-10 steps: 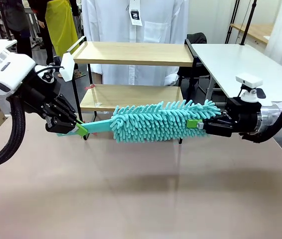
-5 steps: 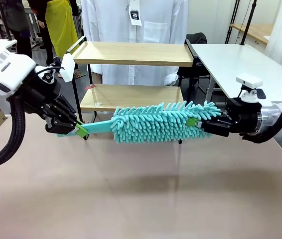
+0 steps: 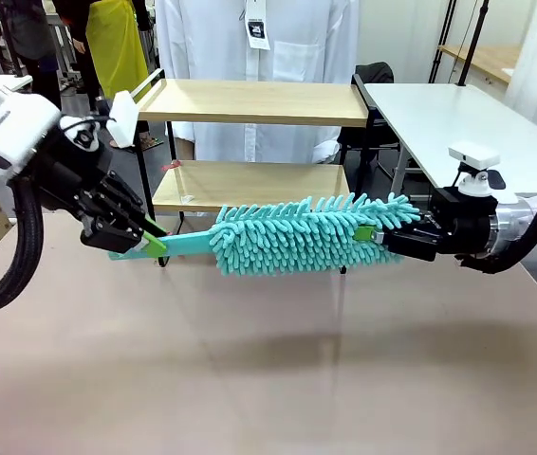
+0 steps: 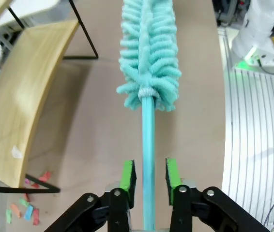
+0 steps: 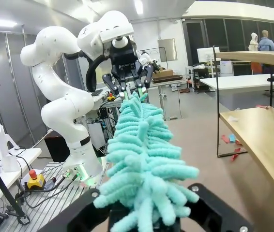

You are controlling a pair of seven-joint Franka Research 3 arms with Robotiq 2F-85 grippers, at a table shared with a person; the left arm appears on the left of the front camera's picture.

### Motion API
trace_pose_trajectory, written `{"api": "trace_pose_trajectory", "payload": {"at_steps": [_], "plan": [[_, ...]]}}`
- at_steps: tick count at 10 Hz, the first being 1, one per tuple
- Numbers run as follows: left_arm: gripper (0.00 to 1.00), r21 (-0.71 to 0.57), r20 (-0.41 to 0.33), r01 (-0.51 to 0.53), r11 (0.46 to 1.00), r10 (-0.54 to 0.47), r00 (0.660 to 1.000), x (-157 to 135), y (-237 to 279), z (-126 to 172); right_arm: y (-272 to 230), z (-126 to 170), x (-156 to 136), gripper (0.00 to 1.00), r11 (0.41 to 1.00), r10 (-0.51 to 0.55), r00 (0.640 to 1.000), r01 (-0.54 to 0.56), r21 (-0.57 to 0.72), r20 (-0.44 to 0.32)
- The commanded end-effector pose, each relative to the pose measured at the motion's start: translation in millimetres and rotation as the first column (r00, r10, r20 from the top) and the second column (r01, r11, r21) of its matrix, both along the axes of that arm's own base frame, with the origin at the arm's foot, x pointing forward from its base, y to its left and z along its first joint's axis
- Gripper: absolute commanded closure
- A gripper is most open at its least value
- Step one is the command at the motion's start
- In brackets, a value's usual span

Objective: Clean the shelf.
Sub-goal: Hand the Duster back to the human.

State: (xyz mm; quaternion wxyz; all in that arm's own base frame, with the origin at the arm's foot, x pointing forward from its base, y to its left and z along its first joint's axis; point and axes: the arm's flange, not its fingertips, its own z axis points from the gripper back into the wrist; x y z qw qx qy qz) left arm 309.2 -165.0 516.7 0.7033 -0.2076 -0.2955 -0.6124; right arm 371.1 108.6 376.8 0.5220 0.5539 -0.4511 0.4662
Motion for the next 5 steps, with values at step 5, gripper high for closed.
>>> {"api": "trace_pose_trajectory", "payload": {"at_steps": [5], "plan": [[0.00,-0.329,0.012,-0.023,0.944,0.028,1.000,-20.5,108.0,8.4,-0.2,1.4,-0.1,1.00,1.000,-0.001,1.000,0.001,0.000,0.003]]}}
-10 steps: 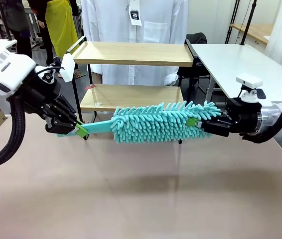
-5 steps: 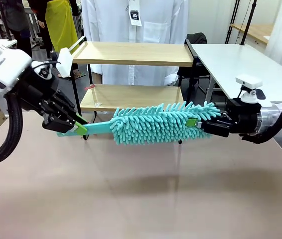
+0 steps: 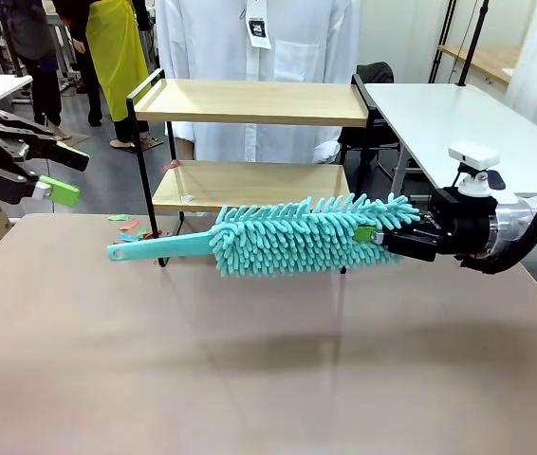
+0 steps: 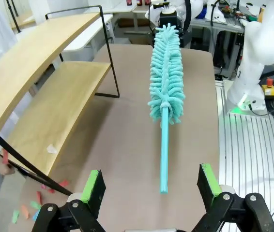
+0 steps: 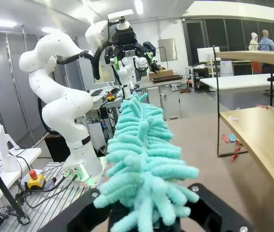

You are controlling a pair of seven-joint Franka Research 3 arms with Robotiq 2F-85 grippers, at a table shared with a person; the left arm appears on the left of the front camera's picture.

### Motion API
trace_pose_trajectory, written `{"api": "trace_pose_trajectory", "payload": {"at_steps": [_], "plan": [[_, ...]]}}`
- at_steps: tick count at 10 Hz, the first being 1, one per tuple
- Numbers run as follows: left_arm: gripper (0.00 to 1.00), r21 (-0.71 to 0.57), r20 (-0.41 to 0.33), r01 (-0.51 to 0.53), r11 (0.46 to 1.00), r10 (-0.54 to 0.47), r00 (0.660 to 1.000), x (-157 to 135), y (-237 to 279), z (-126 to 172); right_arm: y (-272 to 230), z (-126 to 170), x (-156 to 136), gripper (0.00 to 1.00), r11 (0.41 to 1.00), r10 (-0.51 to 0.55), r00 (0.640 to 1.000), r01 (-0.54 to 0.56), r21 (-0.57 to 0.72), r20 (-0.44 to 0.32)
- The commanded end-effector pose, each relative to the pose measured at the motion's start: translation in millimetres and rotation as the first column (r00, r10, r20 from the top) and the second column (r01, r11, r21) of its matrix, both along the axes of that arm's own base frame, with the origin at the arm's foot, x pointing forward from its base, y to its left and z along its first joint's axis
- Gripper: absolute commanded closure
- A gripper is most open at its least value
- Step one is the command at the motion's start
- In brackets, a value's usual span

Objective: Clean the shelf.
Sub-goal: Hand the Duster back to the human.

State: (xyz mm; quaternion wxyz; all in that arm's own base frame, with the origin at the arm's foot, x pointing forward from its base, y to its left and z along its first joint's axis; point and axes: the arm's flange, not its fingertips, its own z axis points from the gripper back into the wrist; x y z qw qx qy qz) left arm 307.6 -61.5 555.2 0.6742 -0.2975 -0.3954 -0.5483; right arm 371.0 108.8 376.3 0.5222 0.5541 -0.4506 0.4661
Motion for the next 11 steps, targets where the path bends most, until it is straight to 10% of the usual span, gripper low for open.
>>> {"api": "trace_pose_trajectory", "payload": {"at_steps": [1,4,5,11], "plan": [[0.00,-0.069,0.008,-0.005,0.998,0.006,1.000,-27.2,28.5,-33.1,-0.4,1.9,0.0,1.00,1.000,-0.001,1.000,0.001,0.000,0.004],[0.00,-0.123,0.009,-0.018,0.992,0.019,1.000,-42.3,63.6,-41.7,-0.4,1.9,0.0,1.00,1.000,-0.001,1.000,0.001,0.000,0.004],[0.00,-0.053,-0.012,-0.045,0.998,0.044,0.999,-1.4,46.8,-1.4,0.0,-0.1,0.0,0.83,1.000,0.000,1.000,0.000,0.000,0.000],[0.00,-0.053,-0.012,-0.045,0.998,0.044,0.999,-1.4,46.8,-1.4,-20.5,149.4,-2.0,0.83,0.958,-0.187,0.972,0.149,0.244,0.140]]}}
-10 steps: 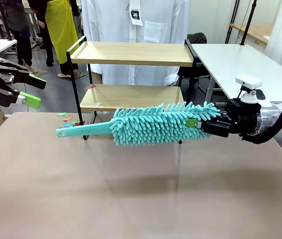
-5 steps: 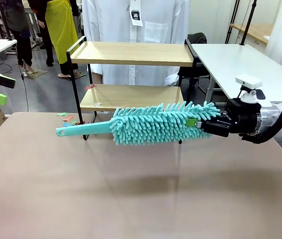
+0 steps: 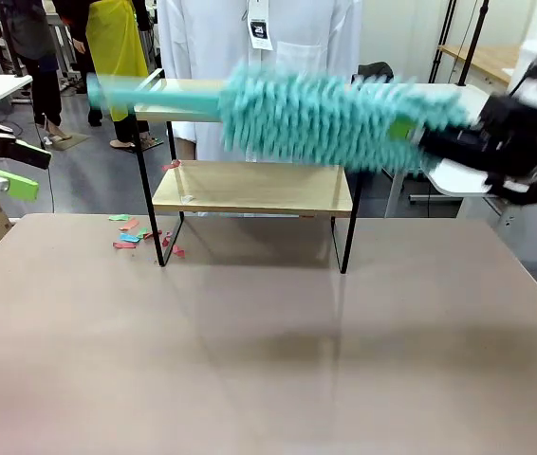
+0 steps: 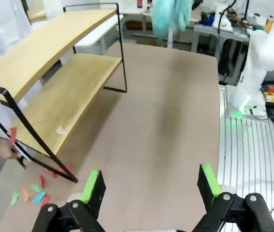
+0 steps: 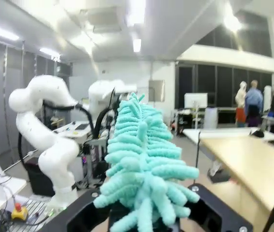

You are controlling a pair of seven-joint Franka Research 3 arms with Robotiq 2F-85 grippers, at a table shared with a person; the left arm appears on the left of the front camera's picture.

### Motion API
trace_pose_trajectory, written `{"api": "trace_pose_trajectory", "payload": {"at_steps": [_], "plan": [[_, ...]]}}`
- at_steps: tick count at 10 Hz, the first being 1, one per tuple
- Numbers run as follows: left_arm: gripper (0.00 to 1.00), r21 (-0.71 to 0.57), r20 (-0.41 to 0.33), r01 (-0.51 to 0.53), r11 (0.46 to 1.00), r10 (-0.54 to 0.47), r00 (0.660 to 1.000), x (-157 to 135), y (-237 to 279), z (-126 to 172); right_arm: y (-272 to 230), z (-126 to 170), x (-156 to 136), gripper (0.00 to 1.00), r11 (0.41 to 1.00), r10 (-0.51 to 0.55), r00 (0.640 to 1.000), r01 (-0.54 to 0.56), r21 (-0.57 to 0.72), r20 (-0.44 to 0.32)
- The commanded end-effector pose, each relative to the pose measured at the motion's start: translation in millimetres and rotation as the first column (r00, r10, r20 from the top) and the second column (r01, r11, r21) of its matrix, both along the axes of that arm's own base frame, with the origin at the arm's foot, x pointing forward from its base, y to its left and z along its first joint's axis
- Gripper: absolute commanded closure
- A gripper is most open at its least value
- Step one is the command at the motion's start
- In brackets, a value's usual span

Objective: Clean the shelf.
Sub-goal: Hand the Duster back to the human.

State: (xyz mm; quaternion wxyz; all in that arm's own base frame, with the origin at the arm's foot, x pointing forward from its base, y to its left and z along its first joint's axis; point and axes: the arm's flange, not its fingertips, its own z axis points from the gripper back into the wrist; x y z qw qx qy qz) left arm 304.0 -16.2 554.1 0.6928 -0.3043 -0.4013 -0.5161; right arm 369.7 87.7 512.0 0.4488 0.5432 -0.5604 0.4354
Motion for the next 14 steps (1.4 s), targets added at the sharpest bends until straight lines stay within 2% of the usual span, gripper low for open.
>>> {"api": "trace_pose_trajectory", "payload": {"at_steps": [1,2,3,4,5,7,8,10,11,12,14], "plan": [[0.00,-0.022,0.024,0.017,1.000,-0.016,1.000,2.2,1.6,-0.4,-9.9,35.1,-2.7,0.83,0.982,-0.176,0.984,0.174,0.075,0.017],[0.00,-0.022,0.024,0.017,1.000,-0.016,1.000,2.2,1.6,-0.4,-25.3,51.5,-6.5,0.83,0.950,-0.302,0.952,0.295,0.104,0.053],[0.00,-0.022,0.024,0.017,1.000,-0.016,1.000,2.2,1.6,-0.4,-46.8,62.8,-12.4,0.83,0.892,-0.442,0.894,0.427,0.149,0.078],[0.00,-0.022,0.024,0.017,1.000,-0.016,1.000,2.2,1.6,-0.4,-66.8,67.0,-16.8,0.83,0.841,-0.525,0.850,0.509,0.183,0.043],[0.00,-0.022,0.024,0.017,1.000,-0.016,1.000,2.2,1.6,-0.4,-89.9,67.5,-18.2,0.83,0.729,-0.672,0.739,0.650,0.214,0.045],[0.00,-0.022,0.024,0.017,1.000,-0.016,1.000,2.2,1.6,-0.4,-134.1,60.9,-19.8,0.83,0.553,-0.825,0.565,0.810,0.197,-0.011],[0.00,-0.022,0.024,0.017,1.000,-0.016,1.000,2.2,1.6,-0.4,-146.7,55.1,-19.3,0.83,0.488,-0.866,0.499,0.855,0.179,-0.026],[0.00,-0.022,0.024,0.017,1.000,-0.016,1.000,2.2,1.6,-0.4,-161.4,40.3,-16.9,0.83,0.393,-0.916,0.400,0.910,0.133,-0.025],[0.00,-0.022,0.024,0.017,1.000,-0.016,1.000,2.2,1.6,-0.4,-164.6,25.0,-14.9,0.83,0.361,-0.931,0.365,0.928,0.096,-0.028],[0.00,-0.022,0.024,0.017,1.000,-0.016,1.000,2.2,1.6,-0.4,-167.2,2.5,-14.1,0.83,0.337,-0.939,0.339,0.940,0.050,-0.046],[0.00,-0.022,0.024,0.017,1.000,-0.016,1.000,2.2,1.6,-0.4,-167.4,-47.6,-16.4,0.83,0.321,-0.942,0.315,0.946,-0.041,-0.113]]}}
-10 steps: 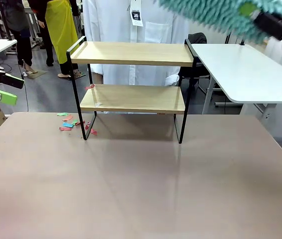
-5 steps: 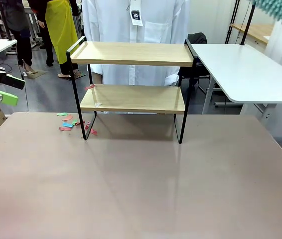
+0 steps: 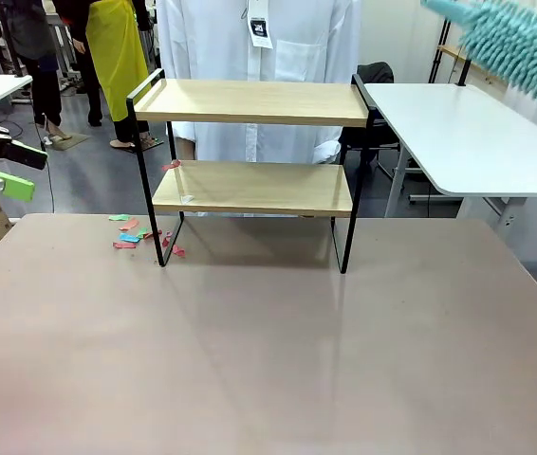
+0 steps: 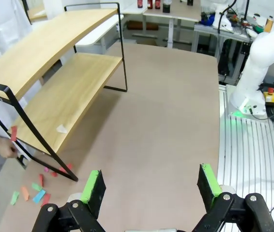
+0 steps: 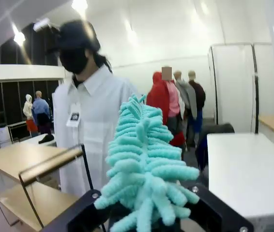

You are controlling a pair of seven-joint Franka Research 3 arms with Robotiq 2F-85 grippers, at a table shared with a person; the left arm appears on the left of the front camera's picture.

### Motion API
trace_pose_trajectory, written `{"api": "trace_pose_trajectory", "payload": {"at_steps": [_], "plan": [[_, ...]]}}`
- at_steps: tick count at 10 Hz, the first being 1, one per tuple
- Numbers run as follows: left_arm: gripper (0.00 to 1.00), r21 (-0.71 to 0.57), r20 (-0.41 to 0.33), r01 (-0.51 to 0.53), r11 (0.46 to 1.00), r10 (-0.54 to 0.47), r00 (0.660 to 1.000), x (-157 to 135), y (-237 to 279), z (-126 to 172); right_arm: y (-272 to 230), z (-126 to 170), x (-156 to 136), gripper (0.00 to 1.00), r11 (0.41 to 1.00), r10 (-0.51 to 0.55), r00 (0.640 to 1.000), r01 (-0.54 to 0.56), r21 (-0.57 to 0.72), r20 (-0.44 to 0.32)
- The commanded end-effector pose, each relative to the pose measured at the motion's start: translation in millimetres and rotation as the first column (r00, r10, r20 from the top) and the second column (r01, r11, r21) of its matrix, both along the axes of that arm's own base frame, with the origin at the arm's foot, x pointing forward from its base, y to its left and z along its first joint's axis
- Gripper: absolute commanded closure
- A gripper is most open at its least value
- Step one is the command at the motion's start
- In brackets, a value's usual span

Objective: Clean the shelf.
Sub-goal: Hand the Duster back to the human.

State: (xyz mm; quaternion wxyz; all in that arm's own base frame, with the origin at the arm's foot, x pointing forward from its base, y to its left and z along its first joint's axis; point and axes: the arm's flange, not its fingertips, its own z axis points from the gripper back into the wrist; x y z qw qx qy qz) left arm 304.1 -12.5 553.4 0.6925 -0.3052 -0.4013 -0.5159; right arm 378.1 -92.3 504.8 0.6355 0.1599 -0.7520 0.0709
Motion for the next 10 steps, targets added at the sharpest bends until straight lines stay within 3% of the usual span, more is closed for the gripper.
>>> {"api": "trace_pose_trajectory", "payload": {"at_steps": [1,3,5,6,10], "plan": [[0.00,-0.021,0.025,0.016,1.000,-0.016,1.000,2.1,-2.2,0.3,12.0,-62.6,-29.7,0.83,0.998,-0.058,0.997,0.059,0.021,-0.060],[0.00,-0.021,0.025,0.016,1.000,-0.016,1.000,2.1,-2.2,0.3,11.2,-96.1,-44.4,0.83,0.996,-0.077,0.989,0.081,0.027,-0.125],[0.00,-0.021,0.025,0.016,1.000,-0.016,1.000,2.1,-2.2,0.3,15.9,-110.0,-48.6,0.83,0.998,-0.053,0.988,0.057,0.025,-0.146],[0.00,-0.021,0.025,0.016,1.000,-0.016,1.000,2.1,-2.2,0.3,-9.4,-73.2,18.1,0.83,0.998,-0.028,0.984,0.037,0.049,-0.174],[0.00,-0.021,0.025,0.016,1.000,-0.016,1.000,2.1,-2.2,0.3,-9.4,-73.2,18.1,0.83,0.998,-0.028,0.984,0.037,0.049,-0.174]]}}
